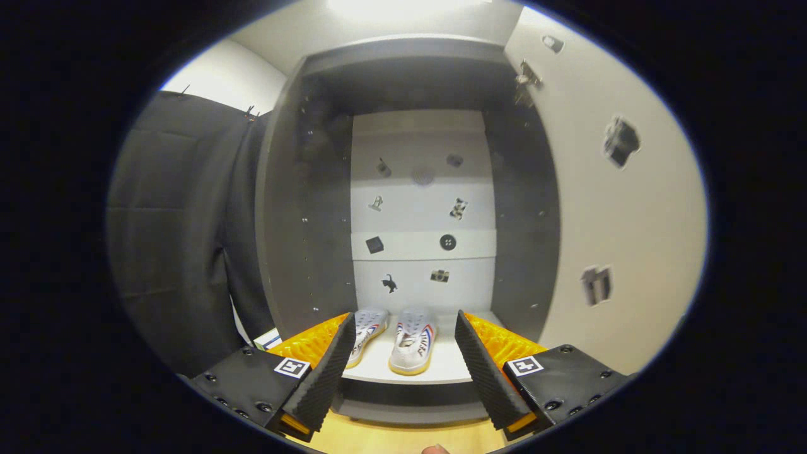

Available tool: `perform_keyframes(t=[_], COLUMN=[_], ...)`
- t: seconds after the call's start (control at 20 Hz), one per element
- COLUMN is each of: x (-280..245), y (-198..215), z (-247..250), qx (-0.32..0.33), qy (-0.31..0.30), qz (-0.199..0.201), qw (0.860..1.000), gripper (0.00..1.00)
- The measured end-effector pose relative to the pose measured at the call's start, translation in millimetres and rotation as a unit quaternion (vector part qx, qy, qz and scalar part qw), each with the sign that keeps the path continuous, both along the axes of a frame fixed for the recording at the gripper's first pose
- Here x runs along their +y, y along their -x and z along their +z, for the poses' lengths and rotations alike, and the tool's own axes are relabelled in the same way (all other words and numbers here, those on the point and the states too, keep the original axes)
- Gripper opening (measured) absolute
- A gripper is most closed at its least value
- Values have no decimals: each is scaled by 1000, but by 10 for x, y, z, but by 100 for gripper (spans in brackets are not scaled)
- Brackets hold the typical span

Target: Open the shoe cabinet door, grab the shoes and put them into the shoe cabinet, then close the shoe cabinet door.

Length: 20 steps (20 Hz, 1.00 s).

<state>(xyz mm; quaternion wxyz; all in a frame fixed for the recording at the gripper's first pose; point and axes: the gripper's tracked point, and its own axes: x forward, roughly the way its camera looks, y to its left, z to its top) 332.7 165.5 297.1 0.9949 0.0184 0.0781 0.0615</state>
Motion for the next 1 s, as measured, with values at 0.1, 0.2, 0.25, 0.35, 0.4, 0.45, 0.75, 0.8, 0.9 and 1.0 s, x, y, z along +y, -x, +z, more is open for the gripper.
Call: perform_keyframes(t=[0.1,0.2,0.25,0.35,0.4,0.45,0.75,0.8,0.9,1.0], x=[-94,-185,-246,-369,-408,-419,-647,-656,-616,-590], y=[285,549,659,854,959,1075,1571,1632,1742,1823], z=[67,120,149,155,142,127,43,23,-15,-33], qx=[-2,-3,-9,-16,-15,-14,-18,-17,-14,-12], qy=[-10,-24,-24,-10,-6,-6,28,35,33,28], qz=[-4,-9,-13,-25,-28,-27,-49,-51,-49,-47], qw=[1000,1000,1000,1000,999,1000,998,998,998,998], gripper=[98,97,97,98,98,98,98,97,98,98])
